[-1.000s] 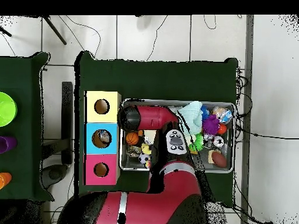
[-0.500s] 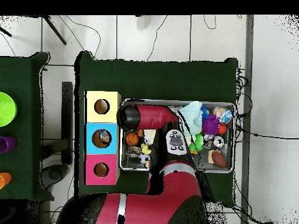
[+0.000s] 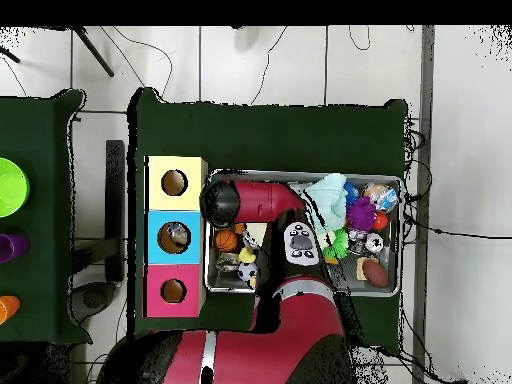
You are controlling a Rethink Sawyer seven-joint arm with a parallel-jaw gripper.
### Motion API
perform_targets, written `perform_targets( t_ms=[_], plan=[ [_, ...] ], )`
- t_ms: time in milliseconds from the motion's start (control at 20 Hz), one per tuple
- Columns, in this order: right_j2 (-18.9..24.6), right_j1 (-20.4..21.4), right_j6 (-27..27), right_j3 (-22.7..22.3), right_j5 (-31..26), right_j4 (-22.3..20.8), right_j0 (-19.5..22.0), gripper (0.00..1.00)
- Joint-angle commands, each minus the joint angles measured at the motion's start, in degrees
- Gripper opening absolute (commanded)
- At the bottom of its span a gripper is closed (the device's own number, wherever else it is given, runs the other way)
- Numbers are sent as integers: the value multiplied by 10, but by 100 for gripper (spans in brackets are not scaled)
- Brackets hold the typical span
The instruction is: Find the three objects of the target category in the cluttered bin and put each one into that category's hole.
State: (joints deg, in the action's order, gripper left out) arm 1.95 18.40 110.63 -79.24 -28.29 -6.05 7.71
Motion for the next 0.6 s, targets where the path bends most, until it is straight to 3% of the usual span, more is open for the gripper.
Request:
perform_targets(
  t_ms=[50,350,600],
  plan=[
    [54,-18,16,-43,-36,-6,-14,0],
    [46,-11,25,-43,-35,-8,-21,0],
    [21,36,41,-58,-52,-8,-39,0]
  ],
)
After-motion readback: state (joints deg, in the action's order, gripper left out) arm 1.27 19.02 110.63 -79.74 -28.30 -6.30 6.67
